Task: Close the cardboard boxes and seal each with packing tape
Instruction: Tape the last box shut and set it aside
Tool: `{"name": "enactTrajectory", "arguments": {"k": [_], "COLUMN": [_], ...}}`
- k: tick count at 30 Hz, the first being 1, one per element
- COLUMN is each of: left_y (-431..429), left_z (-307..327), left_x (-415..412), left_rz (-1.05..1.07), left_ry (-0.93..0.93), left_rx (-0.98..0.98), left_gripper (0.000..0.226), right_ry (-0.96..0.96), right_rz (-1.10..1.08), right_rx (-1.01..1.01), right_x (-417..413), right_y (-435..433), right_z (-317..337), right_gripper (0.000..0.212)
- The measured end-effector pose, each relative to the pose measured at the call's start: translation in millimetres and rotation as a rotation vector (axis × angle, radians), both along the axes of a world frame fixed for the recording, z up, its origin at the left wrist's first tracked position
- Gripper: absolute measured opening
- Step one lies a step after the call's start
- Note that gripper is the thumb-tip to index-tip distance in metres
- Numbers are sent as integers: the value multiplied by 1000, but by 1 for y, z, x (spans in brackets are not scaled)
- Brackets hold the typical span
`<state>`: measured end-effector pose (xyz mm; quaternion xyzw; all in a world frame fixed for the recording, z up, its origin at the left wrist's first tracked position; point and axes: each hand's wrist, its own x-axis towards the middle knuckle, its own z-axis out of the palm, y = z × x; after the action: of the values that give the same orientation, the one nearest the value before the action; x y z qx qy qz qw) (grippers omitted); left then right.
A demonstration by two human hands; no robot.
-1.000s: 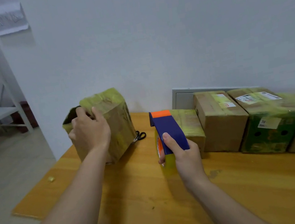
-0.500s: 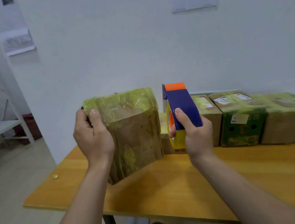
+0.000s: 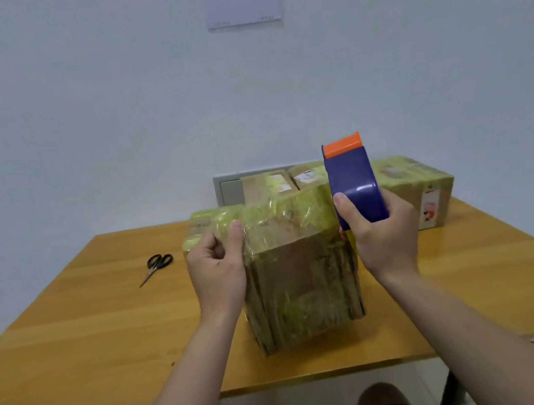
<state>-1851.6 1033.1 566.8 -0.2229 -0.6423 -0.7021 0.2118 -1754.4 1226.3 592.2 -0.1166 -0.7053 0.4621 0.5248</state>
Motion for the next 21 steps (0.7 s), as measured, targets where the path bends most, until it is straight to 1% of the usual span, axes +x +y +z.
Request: {"name": "enactTrajectory", "arguments": {"k": [2,4,6,8,9,10,12,13,14,16,17,19,21], "left_y": [10,17,20,21,20,20,19,19,19,20,19,18,16], "left_z": [-8,-11,-14,-17,-18,-18,-17,-16,-15,-16,-16,-17,-17], "left_x": [-3,-7,-15,-20,-21,-21,-22,-22,-24,-28,-29,-32,-33], "left_rz": [-56,-81,19,161,186,170,82,46,8,-52,-71,-89,-111], "left_ry": [3,41,104,131,125,102,89,116,147,149,116,68,76], "left_rx": [-83,-160,-246,-304,-311,-313,-324,-349,-378,-415,-411,-401,-421], "left_gripper": [55,56,50,39,35,39,65,69,63,39,33,29,28], "right_ry": [-38,-47,-46,-37,-32,-27,-20,-21,-27,-36,-38,-57,-143], "right_rz": [-49,-59,-67,-65,-55,-44,-22,-12,5,95,170,337,465], "right_rx": [1,-9,20,17,5,1,18,32,43,66,70,27,-46], "right_x": [7,12,14,13,12,11,9,8,6,5,4,3,-2], "right_y": [14,27,36,44,46,48,48,47,46,43,41,37,36], "right_z": [-6,-10,-11,-7,-5,-1,9,14,21,36,44,61,78], "right_gripper": [36,33,29,32,33,35,36,35,33,28,28,39,52]}}
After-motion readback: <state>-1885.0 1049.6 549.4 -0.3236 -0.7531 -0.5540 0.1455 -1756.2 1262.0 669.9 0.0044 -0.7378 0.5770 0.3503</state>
